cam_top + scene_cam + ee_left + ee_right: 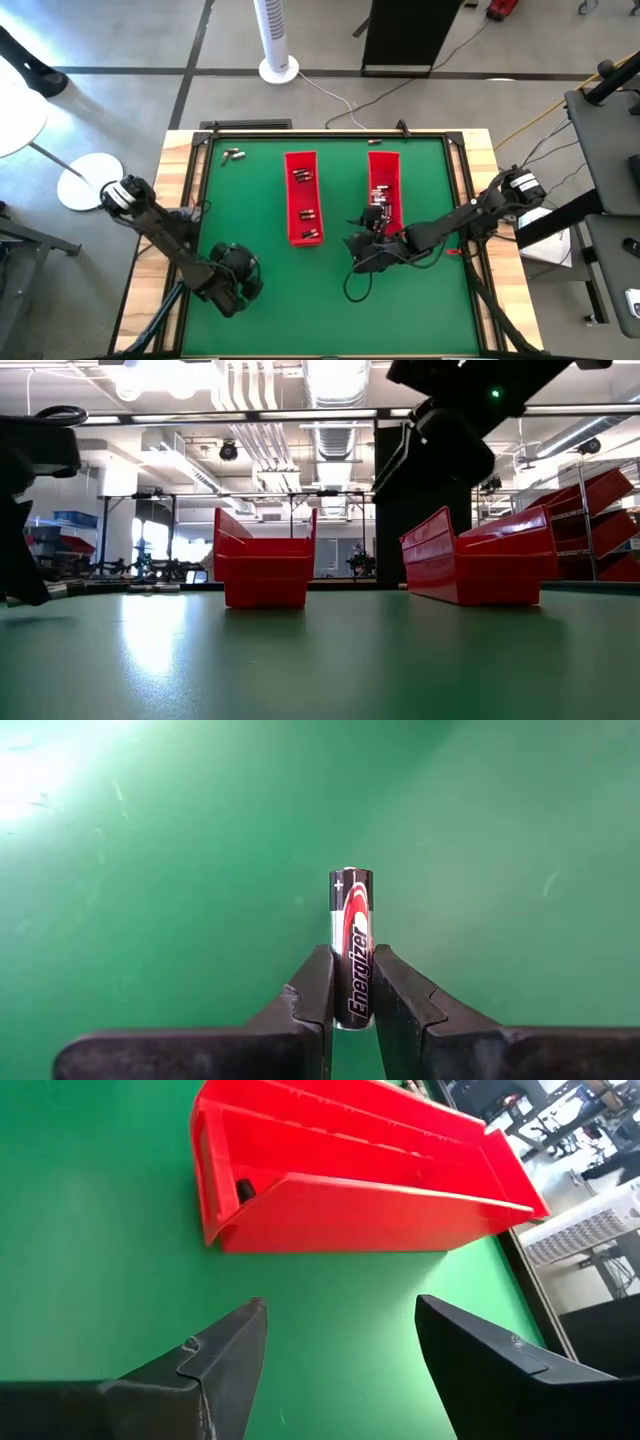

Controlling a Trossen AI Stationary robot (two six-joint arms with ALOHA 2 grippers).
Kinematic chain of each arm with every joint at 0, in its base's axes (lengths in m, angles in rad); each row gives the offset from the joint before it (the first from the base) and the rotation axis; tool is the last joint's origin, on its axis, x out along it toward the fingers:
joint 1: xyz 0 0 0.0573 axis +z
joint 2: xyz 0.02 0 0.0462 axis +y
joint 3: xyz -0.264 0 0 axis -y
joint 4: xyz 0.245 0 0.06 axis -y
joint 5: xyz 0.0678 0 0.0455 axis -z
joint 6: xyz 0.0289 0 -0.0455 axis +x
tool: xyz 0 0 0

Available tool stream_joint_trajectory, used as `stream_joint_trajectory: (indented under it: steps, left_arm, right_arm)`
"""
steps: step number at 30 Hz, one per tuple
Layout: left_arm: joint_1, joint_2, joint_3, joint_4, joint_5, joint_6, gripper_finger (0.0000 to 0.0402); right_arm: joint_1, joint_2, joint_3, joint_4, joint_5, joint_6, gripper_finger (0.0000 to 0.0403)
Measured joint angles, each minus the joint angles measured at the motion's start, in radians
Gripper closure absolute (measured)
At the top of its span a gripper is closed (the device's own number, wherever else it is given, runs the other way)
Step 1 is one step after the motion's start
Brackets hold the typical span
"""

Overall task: Sort batteries
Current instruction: Put the silver battery into the right red bin

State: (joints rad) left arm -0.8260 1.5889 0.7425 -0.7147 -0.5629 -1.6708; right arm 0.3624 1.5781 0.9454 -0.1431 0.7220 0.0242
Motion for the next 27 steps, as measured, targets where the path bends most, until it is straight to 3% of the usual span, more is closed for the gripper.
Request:
stream_joint_trajectory:
  steps: [6,11,15,18,22,27]
  left_arm:
    - [-0.002,0.082,0.07,0.012,-0.027,0.11,0.0373]
    - [-0.002,0.125,0.181,0.012,-0.163,0.209,0.0373]
    - [0.003,0.099,0.312,0.03,-0.363,0.442,0.0373]
    - [0.018,0.071,0.395,0.032,-0.44,0.628,0.0373]
    - [0.038,0.049,0.482,0.059,-0.469,0.86,0.0373]
    - [0.058,0.047,0.568,0.1,-0.468,1.083,0.0373]
  right_arm:
    - [-0.001,0.007,0.034,0.022,-0.004,0.0,0.0147]
    - [-0.001,0.01,0.023,0.179,-0.137,-0.017,0.0153]
    - [0.003,0.051,-0.013,0.485,-0.308,-0.076,0.0162]
    - [0.01,0.09,-0.017,0.719,-0.387,-0.158,0.0168]
    - [0.012,0.115,-0.01,0.942,-0.394,-0.225,0.017]
    - [0.011,0.12,-0.004,1.052,-0.49,-0.234,0.0162]
